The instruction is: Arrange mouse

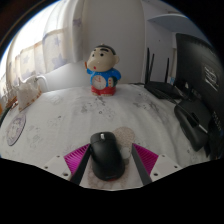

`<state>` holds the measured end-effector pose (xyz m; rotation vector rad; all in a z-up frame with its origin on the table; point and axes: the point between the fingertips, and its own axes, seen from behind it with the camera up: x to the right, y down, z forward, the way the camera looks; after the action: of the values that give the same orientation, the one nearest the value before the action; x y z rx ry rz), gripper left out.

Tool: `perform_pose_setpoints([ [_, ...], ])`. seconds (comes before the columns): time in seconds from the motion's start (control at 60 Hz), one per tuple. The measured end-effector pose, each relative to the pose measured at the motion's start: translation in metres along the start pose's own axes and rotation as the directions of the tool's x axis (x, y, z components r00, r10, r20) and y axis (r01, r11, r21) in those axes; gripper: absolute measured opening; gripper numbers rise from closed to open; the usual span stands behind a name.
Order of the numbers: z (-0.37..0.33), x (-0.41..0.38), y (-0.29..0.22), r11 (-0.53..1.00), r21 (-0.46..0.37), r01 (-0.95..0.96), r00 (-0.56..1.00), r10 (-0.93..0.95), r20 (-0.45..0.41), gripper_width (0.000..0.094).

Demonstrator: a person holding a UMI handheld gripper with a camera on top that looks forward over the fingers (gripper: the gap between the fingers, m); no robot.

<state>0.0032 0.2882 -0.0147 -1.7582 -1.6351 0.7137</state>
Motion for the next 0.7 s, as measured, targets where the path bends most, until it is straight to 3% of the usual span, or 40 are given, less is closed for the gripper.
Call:
perform_pose_setpoints([
  [0.1, 0.007, 0.005, -0.006, 1.0, -0.002, -0.012, 1.0, 0.012, -0.011, 0.079],
  [0.217, 0.012, 0.004, -0.009, 1.0, -0.012, -0.005, 1.0, 0.005, -0.004, 0.0524],
  [0.367, 0.013, 0.007, -0.013, 0.999, -0.037, 0.009, 1.0, -0.01, -0.027, 0.0442],
  [0.5, -0.01, -0.012, -0.044, 0.999, -0.02, -0.033, 0.999, 0.032, -0.031, 0.044],
  [0.7, -0.068, -0.136, -0.123, 0.998, 0.064, 0.012, 0.998, -0.016, 0.06, 0.0439],
])
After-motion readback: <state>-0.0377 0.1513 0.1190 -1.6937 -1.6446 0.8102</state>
